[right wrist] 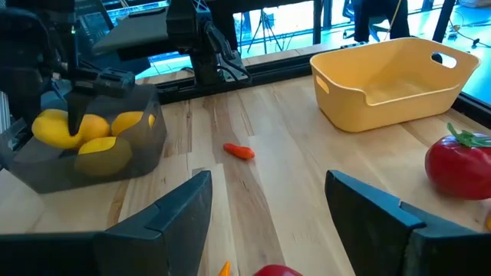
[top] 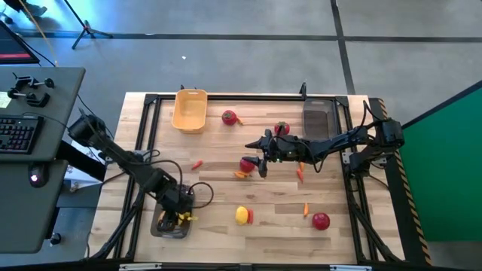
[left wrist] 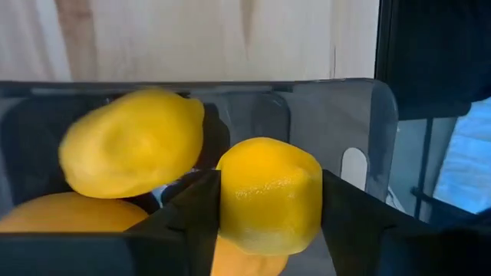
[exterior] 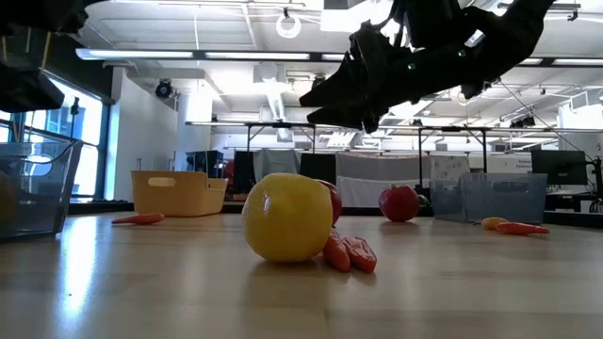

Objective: Sort produce into baskets
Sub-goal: Put the lemon into the bottom gray bin

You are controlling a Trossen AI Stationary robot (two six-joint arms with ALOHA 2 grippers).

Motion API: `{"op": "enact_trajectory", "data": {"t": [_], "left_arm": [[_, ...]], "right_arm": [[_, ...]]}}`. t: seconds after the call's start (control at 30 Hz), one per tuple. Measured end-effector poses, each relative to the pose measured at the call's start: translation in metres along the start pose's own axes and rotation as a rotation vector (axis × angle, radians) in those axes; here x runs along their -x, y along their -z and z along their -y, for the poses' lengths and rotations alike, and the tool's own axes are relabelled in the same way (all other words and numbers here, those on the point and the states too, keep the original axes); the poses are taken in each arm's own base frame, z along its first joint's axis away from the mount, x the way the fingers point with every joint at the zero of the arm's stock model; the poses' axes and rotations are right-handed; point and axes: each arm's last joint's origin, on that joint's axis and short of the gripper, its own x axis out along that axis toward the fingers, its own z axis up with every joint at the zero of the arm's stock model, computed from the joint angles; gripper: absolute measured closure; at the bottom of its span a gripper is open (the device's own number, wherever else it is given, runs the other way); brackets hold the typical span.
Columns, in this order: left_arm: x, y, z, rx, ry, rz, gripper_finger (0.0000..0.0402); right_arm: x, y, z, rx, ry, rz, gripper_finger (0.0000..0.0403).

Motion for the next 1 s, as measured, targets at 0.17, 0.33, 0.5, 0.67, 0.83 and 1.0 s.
{"op": "enact_trajectory", "data": {"t": [0.17, 0.33, 0.5, 0.67, 0.83, 1.0], "left_arm": [[0.001, -0.002, 0.002, -0.008, 0.025, -0.015, 0.0175], [0.016, -0.005, 0.009, -0.054, 0.02, 0.02, 0.0172], [0.029, -0.005, 0.008, -0.074, 0.016, 0.058, 0.0194], [0.044, -0.011, 0.001, -0.138, 0.031, 0.148, 0.0244], [0.06, -0.025, -0.015, -0.212, 0.022, 0.282, 0.0311], [0.073, -0.042, -0.032, -0.3, -0.02, 0.427, 0.0369]], "right_arm": [[0.0, 0.0, 0.0, 0.0, 0.0, 0.0, 0.0158], [0.0, 0.0, 0.0, 0.0, -0.001, 0.0, 0.0158], [0.0, 0.002, 0.0, 0.002, 0.001, -0.017, 0.0158], [0.0, 0.004, 0.0, 0.003, 0.002, -0.039, 0.0158], [0.0, 0.005, 0.001, 0.003, 0.002, -0.056, 0.0158], [0.0, 0.005, 0.0, 0.001, -0.019, -0.059, 0.0158]]}}
